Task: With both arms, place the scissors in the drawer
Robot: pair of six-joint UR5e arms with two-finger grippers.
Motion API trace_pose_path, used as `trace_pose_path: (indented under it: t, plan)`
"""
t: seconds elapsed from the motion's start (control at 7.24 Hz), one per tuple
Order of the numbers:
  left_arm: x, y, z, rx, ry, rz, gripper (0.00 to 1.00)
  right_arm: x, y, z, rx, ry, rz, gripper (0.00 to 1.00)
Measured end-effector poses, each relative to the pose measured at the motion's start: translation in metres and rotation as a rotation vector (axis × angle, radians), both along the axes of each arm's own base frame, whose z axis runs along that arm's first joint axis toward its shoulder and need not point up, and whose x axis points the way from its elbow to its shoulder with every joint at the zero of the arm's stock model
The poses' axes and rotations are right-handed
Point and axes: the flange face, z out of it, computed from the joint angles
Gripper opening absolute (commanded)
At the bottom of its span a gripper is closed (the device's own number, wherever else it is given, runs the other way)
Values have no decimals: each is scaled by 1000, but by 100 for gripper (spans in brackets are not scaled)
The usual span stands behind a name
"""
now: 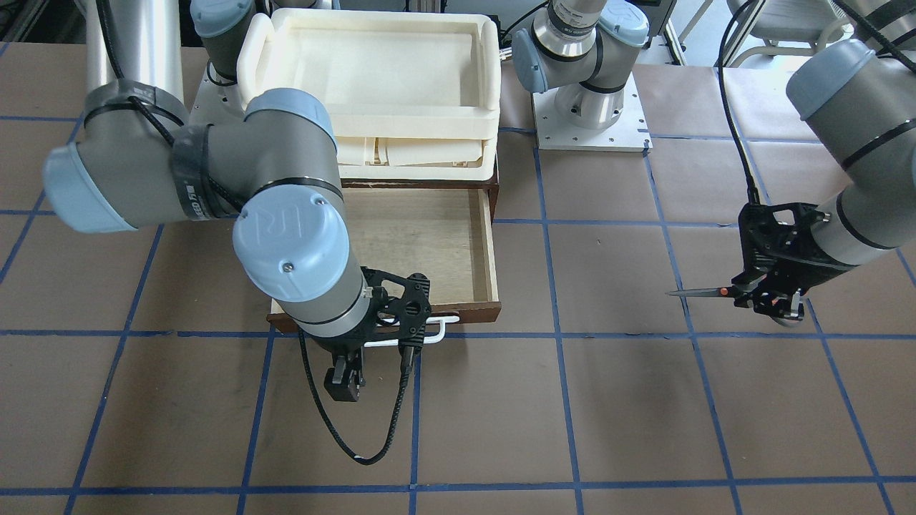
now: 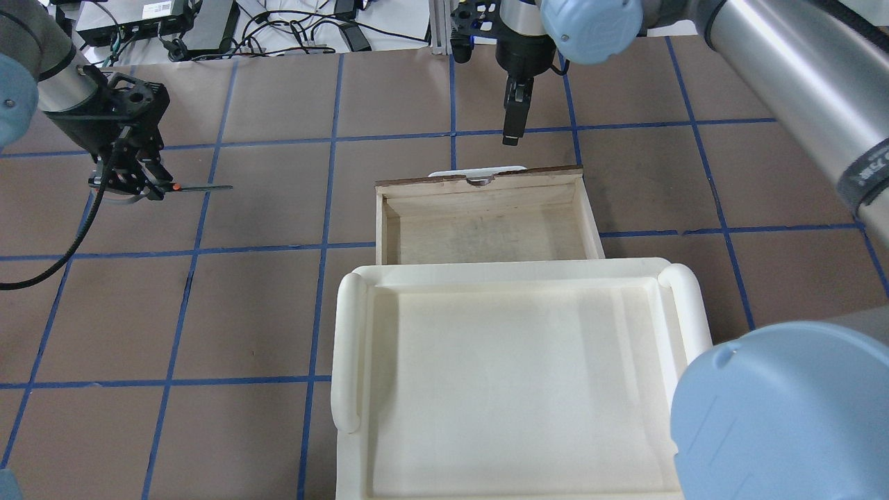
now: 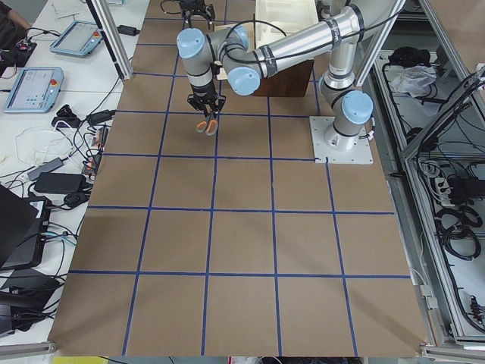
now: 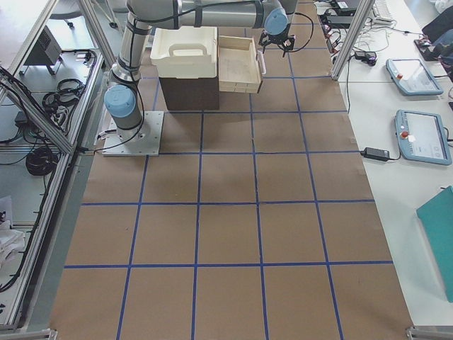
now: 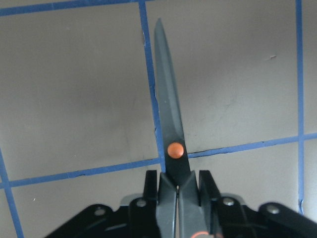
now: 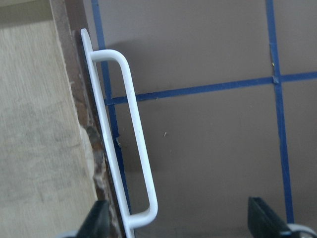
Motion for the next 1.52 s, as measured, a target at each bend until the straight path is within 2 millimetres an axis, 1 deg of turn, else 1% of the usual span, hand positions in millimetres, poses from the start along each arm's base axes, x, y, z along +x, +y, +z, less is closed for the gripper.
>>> trace_pose_path:
  t: [0.14, 0.28, 0.41, 0.69, 0.83, 0.97, 1.11, 1.24, 1.38, 1.52]
  plan:
    - [-39, 6, 11, -6, -5, 19, 0, -25, 12, 20, 5, 9, -118, 100]
    - [-83, 13, 20, -15, -8, 44, 0, -49, 32, 35, 8, 25, -258, 100]
    - [-128, 22, 25, -23, -4, 75, 0, -76, 52, 44, 16, 43, -408, 100]
    - [-217, 42, 26, -27, 29, 175, 0, -133, 88, 67, 35, 60, -630, 100]
    - [-256, 54, 25, -29, 36, 207, 0, -151, 105, 78, 69, 74, -752, 100]
    - [-289, 65, 23, -37, 50, 227, 0, -158, 120, 92, 85, 87, -940, 100]
    - [-314, 70, 19, -45, 77, 246, 0, -160, 130, 102, 89, 98, -1149, 100]
    - [-331, 71, 12, -47, 99, 264, 0, -159, 137, 111, 85, 103, -1320, 100]
    - [-343, 72, 4, -43, 105, 264, 0, -151, 141, 115, 77, 108, -1410, 100]
    - [-357, 74, -4, -39, 105, 264, 0, -134, 143, 115, 57, 114, -1457, 100]
